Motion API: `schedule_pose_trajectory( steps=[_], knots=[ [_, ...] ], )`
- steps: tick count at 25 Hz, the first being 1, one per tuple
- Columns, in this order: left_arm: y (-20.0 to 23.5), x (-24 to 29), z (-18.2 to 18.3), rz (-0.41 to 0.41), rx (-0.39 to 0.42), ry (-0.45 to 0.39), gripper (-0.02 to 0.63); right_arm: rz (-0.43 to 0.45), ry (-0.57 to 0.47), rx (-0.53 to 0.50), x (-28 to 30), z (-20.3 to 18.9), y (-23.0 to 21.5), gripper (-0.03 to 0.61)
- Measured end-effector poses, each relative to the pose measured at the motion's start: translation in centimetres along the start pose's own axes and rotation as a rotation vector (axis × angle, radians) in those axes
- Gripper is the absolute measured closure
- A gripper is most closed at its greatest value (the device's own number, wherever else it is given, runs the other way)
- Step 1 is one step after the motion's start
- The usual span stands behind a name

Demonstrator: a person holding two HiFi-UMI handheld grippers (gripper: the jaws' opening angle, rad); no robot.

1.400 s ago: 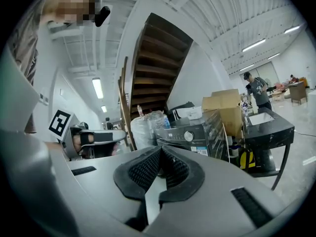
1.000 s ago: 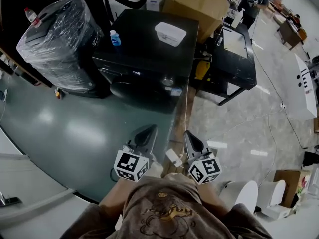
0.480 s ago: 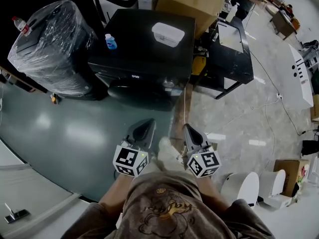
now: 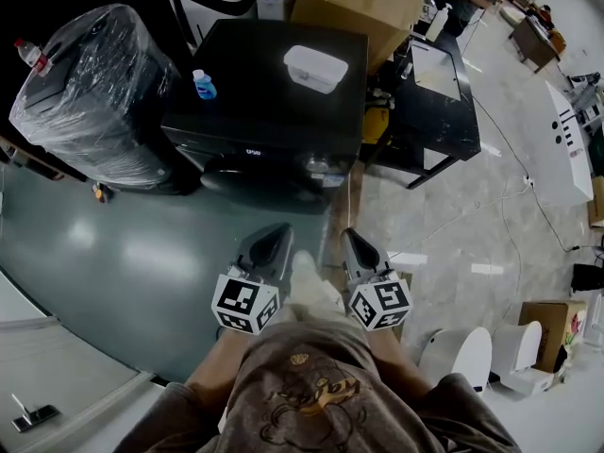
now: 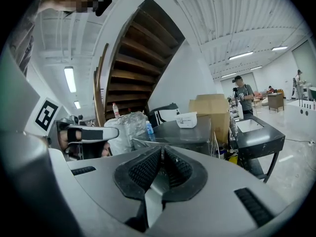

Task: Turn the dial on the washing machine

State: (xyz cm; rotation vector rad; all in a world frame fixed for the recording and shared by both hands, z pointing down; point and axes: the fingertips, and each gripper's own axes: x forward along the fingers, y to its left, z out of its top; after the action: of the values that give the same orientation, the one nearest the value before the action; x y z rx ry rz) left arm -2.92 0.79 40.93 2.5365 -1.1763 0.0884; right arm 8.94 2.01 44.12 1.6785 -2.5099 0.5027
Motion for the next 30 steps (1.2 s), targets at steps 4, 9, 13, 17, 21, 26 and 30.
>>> schedule_pose_trajectory(
  steps=[4, 9, 13, 17, 21, 26, 30],
  knots=[
    [0.6, 0.6, 0.4, 0.005, -0.004, 0.0, 0.614, 0.008, 0.001, -0.004, 1.3, 0.3, -0.4, 0.575],
    [1.4, 1.3, 0.7, 0.012, -0.009, 0.0, 0.614, 0.003, 0.03, 0.017, 3.1, -0.3, -1.1, 0.463],
    [2.0, 1.8, 0.6, 0.019, -0.017, 0.003, 0.614, -0.003, 0.07, 0.042, 5.0, -1.5, -1.6, 0.339],
    [2.6, 2.2, 0.0, 0.027, -0.024, 0.014, 0.614, -0.003, 0.112, 0.085, 7.5, -3.3, -2.1, 0.31],
    [3.2, 2.8, -0.4, 0.032, -0.03, 0.024, 0.614, -0.04, 0.144, 0.123, 10.4, -4.9, -3.5, 0.302],
    [4.2, 3.6, -1.0, 0.04, -0.038, 0.037, 0.614, -0.096, 0.189, 0.148, 14.1, -6.7, -5.7, 0.301],
    [4.6, 4.4, -1.4, 0.043, -0.043, 0.047, 0.614, -0.137, 0.24, 0.167, 16.5, -8.6, -7.5, 0.302]
  ],
)
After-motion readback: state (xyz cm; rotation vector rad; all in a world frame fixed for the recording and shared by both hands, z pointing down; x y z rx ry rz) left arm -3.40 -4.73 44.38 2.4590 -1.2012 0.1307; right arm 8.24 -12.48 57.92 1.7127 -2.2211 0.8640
